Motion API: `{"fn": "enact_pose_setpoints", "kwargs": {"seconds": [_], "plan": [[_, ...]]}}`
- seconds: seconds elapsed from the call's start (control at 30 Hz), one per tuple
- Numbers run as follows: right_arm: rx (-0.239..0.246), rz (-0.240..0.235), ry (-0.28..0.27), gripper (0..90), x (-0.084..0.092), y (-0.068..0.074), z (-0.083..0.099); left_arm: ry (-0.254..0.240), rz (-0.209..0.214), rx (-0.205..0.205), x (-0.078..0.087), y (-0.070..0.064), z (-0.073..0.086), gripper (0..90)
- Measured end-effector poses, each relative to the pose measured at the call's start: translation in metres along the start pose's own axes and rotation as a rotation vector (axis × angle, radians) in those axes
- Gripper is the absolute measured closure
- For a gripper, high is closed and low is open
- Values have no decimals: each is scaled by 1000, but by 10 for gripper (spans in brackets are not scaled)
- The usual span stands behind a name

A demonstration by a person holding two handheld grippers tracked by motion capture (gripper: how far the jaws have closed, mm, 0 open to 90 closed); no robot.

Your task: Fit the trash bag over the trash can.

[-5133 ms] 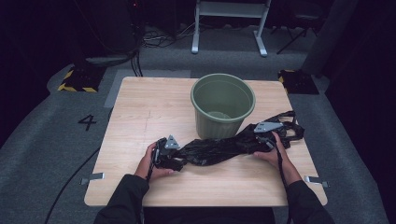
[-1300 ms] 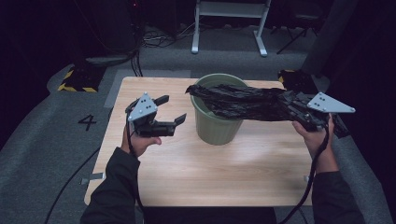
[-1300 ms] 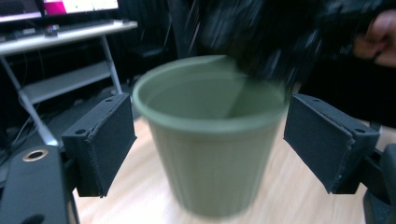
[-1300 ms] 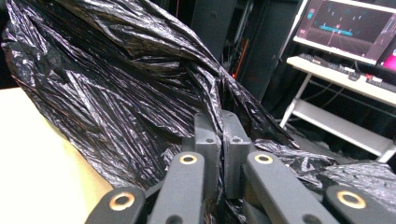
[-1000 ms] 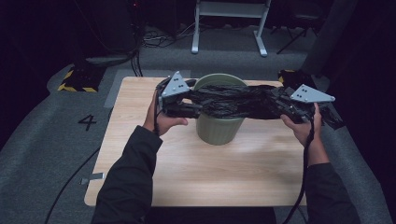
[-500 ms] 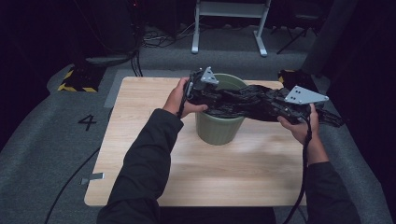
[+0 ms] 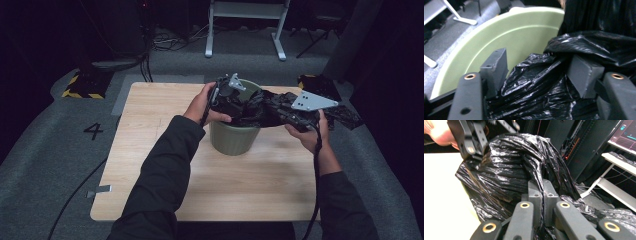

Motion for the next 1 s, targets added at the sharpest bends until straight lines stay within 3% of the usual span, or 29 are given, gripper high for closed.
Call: {"fn": "enact_pose_setpoints", "kwargs": {"seconds": [0.07, 0.1, 0.13, 0.27, 0.37, 0.4, 0.43, 0.47, 0.53, 0.6, 0.63, 0.77, 0.87, 0.93, 1.0], "plan": [[5, -1, 8, 883, -2, 2, -1, -46, 11, 30, 10, 2, 5, 313], [5, -1, 8, 883, -2, 2, -1, -46, 11, 30, 10, 2, 5, 283], [0, 13, 22, 883, -1, 3, 0, -78, 8, 54, 21, 6, 11, 279], [-19, 59, 35, 885, 2, -3, 1, -98, -2, 68, 37, 14, 20, 286], [-26, 92, 47, 885, 3, -5, 1, -102, 6, 56, 40, 12, 19, 331], [-25, 95, 46, 885, 3, -5, 0, -70, -31, 12, 38, 10, 18, 408], [-23, 101, 49, 885, 3, -5, 0, -55, -64, -2, 35, 10, 18, 522], [-17, 110, 53, 885, 4, -5, -1, -37, -77, -11, 32, 11, 18, 582], [-11, 108, 46, 885, 7, -4, -1, -5, -95, -24, 25, 14, 17, 647], [-8, 111, 39, 885, 13, -5, -1, 10, -86, -34, 21, 15, 16, 683], [-9, 107, 25, 885, 15, -5, -1, 41, -85, -54, 13, 13, 12, 682], [9, 87, -21, 885, 23, -3, -8, 68, -63, -88, -3, 4, -2, 664], [36, 78, -40, 885, 25, 2, -15, 61, -44, -75, -12, -1, -10, 640], [41, 66, -38, 884, 23, 6, -17, 65, -45, -69, -15, -3, -13, 574], [43, 59, -14, 884, 17, 7, -17, 100, -82, -65, -18, -2, -11, 471]]}}
Point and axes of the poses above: each handheld gripper's, and its own axes: x roughly backward along the jaws, z roughly out of its underside, y roughly to its left, the point moved 3 cm from there along -x, roughly forward along the jaws, and after that the axes turned 8 degrees about -z, right-handed, at the moved point
